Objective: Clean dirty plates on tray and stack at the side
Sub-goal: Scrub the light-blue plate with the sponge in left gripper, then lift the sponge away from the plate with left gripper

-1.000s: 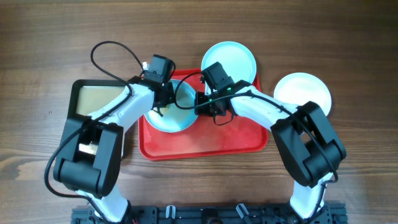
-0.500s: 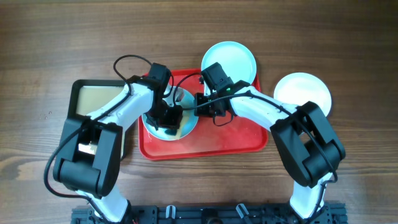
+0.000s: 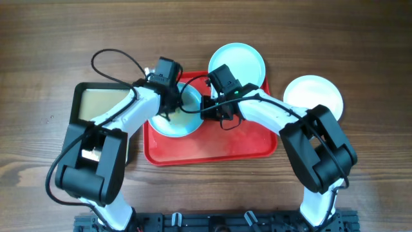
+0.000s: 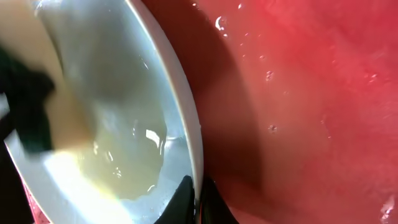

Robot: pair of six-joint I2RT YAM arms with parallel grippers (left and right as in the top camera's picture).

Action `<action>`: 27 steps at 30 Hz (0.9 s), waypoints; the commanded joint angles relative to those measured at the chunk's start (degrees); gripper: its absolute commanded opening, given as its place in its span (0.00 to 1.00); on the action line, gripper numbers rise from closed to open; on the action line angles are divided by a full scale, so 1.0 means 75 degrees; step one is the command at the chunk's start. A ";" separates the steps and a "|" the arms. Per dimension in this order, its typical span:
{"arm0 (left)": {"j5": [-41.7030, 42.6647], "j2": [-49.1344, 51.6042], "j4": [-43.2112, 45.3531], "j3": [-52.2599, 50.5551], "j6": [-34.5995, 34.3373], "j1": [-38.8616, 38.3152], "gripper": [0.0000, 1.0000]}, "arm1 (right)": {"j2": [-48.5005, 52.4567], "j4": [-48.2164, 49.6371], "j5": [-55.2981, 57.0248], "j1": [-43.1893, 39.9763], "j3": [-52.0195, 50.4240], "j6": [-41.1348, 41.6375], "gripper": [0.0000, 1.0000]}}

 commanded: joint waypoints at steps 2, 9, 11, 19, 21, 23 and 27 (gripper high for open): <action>0.1480 0.0259 0.1172 -0.0125 0.0542 0.0076 0.04 | 0.0236 -0.0067 0.0061 0.0032 -0.0055 -0.0251 0.04; 0.4336 0.0259 0.0058 -0.0125 0.3643 0.0076 0.04 | 0.0236 0.0009 -0.0009 0.0032 -0.0055 -0.0300 0.04; 0.4325 0.0259 -0.0475 -0.0125 0.4299 0.0085 0.04 | 0.0236 0.0064 -0.0085 0.0032 -0.0055 -0.0373 0.04; -0.1037 0.0259 -0.1903 -0.0125 0.1431 0.0090 0.04 | 0.0236 0.0047 -0.0079 0.0032 -0.0055 -0.0370 0.04; -0.2043 0.0259 -0.2002 -0.0119 0.0513 0.0082 0.04 | 0.0236 0.0020 -0.0076 0.0026 -0.0055 -0.0364 0.04; -0.2460 0.0259 -0.2116 -0.0003 0.0023 0.0082 0.04 | 0.0236 0.0006 -0.0073 0.0020 -0.0055 -0.0361 0.04; -0.2535 0.0251 -0.2833 0.0918 -0.0405 0.0085 0.04 | 0.0236 -0.0020 -0.0050 0.0017 -0.0055 -0.0358 0.04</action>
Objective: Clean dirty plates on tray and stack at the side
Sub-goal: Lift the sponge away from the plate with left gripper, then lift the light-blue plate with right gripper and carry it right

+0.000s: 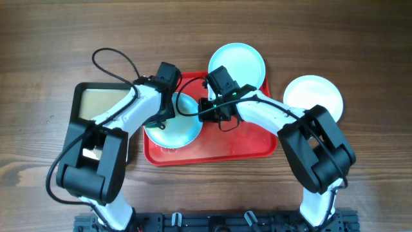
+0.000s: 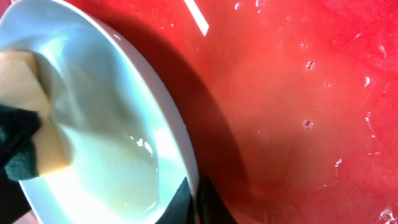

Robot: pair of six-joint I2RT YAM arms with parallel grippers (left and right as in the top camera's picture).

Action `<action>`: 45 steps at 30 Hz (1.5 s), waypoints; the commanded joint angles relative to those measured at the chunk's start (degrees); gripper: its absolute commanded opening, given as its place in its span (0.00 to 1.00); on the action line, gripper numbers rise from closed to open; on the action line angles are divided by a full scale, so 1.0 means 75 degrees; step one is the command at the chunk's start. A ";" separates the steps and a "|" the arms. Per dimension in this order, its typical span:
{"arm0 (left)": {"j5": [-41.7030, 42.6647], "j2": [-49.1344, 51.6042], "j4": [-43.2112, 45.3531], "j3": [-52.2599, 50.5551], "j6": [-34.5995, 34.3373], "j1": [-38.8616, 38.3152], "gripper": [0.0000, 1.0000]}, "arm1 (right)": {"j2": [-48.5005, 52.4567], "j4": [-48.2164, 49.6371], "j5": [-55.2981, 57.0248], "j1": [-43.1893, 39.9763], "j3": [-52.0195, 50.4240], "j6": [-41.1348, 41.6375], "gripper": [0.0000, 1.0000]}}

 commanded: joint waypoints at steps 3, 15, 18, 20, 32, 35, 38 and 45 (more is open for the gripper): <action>-0.1087 0.0198 -0.0755 0.1495 -0.0705 0.0128 0.04 | 0.0204 -0.0073 0.0105 -0.0076 -0.0052 -0.0070 0.04; 0.0344 0.0224 -0.1932 0.3876 -0.0245 0.0580 0.04 | 0.0207 -0.0012 0.0676 -0.0058 -0.0070 0.0128 0.10; 0.0676 0.0224 -0.1923 0.3876 -0.0309 0.0857 0.04 | 0.0207 0.0067 0.0679 0.0082 -0.0105 0.0125 0.11; 0.0892 0.0224 -0.1906 0.3876 -0.0306 0.1000 0.04 | 0.0201 0.0044 0.0635 0.0111 -0.0099 0.0122 0.04; 0.1020 0.0227 -0.1760 0.3876 -0.0303 0.1046 0.04 | -0.3080 -0.1859 0.4943 0.0318 0.0006 -0.1279 0.04; 0.1020 0.0227 -0.1746 0.3876 -0.0303 0.1046 0.04 | -0.3585 -0.2699 0.7708 0.0944 0.0006 -0.1396 0.04; 0.1020 0.0230 -0.1725 0.3876 -0.0303 0.1046 0.04 | -0.3599 -0.3054 0.8839 0.1364 0.0006 -0.1443 0.04; 0.1020 0.0230 -0.1725 0.3876 -0.0303 0.1046 0.04 | -0.3599 -0.3075 1.1797 0.2827 0.0006 -0.1588 0.04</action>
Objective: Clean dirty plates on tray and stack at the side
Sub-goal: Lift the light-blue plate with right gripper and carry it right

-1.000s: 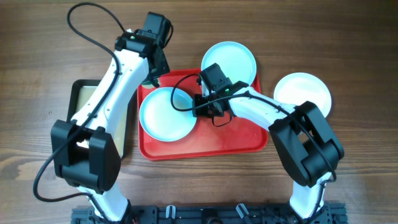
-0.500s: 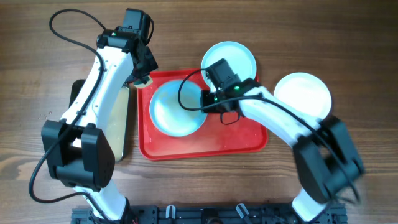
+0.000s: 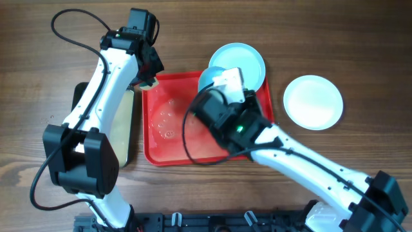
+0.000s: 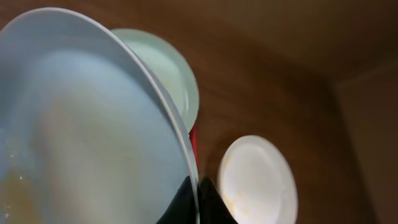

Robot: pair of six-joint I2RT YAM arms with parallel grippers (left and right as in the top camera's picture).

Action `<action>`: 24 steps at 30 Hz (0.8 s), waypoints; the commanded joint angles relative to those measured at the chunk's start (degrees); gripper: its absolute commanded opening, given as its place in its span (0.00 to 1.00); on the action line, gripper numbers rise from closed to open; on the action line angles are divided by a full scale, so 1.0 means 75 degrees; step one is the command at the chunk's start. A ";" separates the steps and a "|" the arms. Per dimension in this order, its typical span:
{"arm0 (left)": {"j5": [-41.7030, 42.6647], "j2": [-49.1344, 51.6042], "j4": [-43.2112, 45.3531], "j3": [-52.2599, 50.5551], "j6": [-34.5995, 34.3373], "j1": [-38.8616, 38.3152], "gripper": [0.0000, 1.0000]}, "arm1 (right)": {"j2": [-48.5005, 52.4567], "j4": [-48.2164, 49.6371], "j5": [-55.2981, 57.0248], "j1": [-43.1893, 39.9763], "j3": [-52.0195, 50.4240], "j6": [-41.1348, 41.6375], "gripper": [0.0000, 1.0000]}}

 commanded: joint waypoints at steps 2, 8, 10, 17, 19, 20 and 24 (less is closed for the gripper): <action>0.0041 0.0029 0.0023 0.0122 0.0035 0.0023 0.04 | -0.0143 0.0012 0.2203 0.0729 0.0012 -0.0128 0.04; 0.0041 0.0029 0.0020 0.0122 0.0035 0.0023 0.04 | -0.0143 0.0192 0.3550 0.1469 0.0012 -0.0519 0.04; 0.0041 0.0029 0.0020 0.0122 0.0035 0.0023 0.04 | -0.0143 0.0259 0.3745 0.1594 0.0012 -0.0522 0.04; 0.0041 0.0029 0.0020 0.0119 0.0032 0.0023 0.04 | -0.0143 0.0393 0.3748 0.1687 0.0009 -0.0484 0.04; 0.0041 0.0029 0.0023 0.0119 0.0035 0.0023 0.04 | -0.0143 0.0396 0.3153 0.1687 0.0009 -0.0475 0.04; 0.0041 0.0029 0.0023 0.0119 0.0032 0.0023 0.04 | -0.0143 0.0396 0.2801 0.1687 0.0009 -0.0463 0.04; 0.0044 0.0029 0.0023 0.0119 0.0032 0.0020 0.04 | -0.0143 0.0391 0.0568 0.1553 0.0009 -0.0178 0.04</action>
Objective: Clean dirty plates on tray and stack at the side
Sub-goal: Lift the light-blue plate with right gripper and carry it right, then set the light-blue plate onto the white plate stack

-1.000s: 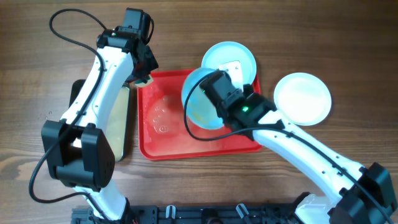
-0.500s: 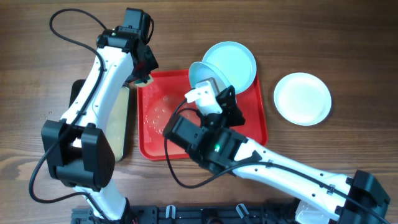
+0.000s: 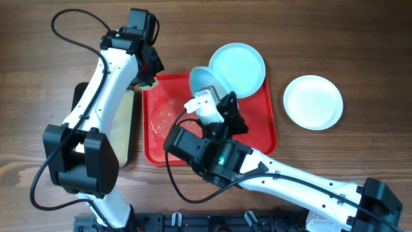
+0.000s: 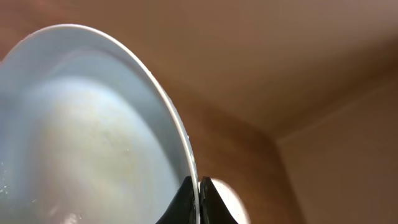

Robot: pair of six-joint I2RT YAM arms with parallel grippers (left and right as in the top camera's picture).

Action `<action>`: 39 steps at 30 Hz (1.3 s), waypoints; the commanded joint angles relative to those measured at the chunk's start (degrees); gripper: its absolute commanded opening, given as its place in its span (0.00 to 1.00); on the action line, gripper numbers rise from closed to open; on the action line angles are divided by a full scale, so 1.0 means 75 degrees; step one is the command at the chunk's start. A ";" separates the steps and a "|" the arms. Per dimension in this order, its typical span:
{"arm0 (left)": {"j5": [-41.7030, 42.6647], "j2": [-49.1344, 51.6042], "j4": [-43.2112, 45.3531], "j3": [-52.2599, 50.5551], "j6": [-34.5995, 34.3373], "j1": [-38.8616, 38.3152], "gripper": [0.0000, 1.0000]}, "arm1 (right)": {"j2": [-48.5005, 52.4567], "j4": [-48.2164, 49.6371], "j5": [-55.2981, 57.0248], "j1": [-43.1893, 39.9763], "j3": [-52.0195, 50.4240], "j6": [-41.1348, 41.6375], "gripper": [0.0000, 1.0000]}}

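A pale blue plate (image 3: 205, 80) hangs tilted above the back of the red tray (image 3: 257, 138), and my right gripper (image 3: 215, 96) is shut on its rim. In the right wrist view the plate (image 4: 93, 137) fills the left side, wet and smeared, with the gripper (image 4: 199, 198) pinching its edge. A second pale plate (image 3: 239, 67) lies at the tray's back right corner. A white plate (image 3: 313, 102) lies on the table to the right. My left gripper (image 3: 145, 76) is at the tray's back left corner, shut on a yellow sponge (image 3: 137, 83).
A dark basin (image 3: 80, 103) of yellowish water sits left of the tray, mostly under my left arm. Water drops lie on the tray's left half. My right arm crosses the tray's front and the table in front of it.
My right arm has swung and the wrist now sits lower over the tray's middle. The plate it holds is further left and more steeply tilted. My left arm has not moved.
First my left gripper pressed the sponge into the plate on the tray while my right gripper pinched its rim. Then the same, with the plate a little further left. Later my left arm was back at the tray's corner and my right held the plate lifted; now it is tilted.
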 commanded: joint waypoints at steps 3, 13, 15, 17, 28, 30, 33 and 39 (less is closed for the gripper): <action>0.0050 0.0029 0.0015 0.0119 0.0032 0.0020 0.04 | -0.0143 -0.0067 -0.4016 -0.0577 0.0009 0.0898 0.04; 0.0099 0.0029 0.0023 0.0119 0.0032 0.0020 0.04 | -0.1239 -0.0306 -1.0095 -0.6094 0.0009 0.0772 0.04; 0.0099 0.0029 0.0023 0.0119 0.0032 0.0020 0.04 | -0.1212 -0.0498 -1.0512 -0.7592 0.0009 0.0603 0.04; 0.0099 0.0029 0.0023 0.0119 0.0032 0.0020 0.04 | -0.1110 -0.0635 -1.0386 -0.9046 -0.0041 0.0592 0.04; 0.0096 0.0029 0.0032 0.0119 0.0035 0.0020 0.04 | 0.0070 -0.0428 -0.9466 -1.1240 -0.0603 0.0434 0.04; 0.0099 0.0029 0.0026 0.0119 0.0032 0.0020 0.04 | 0.0294 -0.0446 -0.9154 -1.1243 -0.0603 0.0440 0.04; 0.0096 0.0029 0.0026 0.0119 0.0035 0.0020 0.04 | 0.0638 -0.0376 -0.9011 -1.1243 -0.0600 0.0475 0.05; 0.0099 0.0029 0.0029 0.0119 0.0032 0.0020 0.04 | 0.0723 -0.0192 -1.0226 -1.1150 0.0070 0.0172 0.45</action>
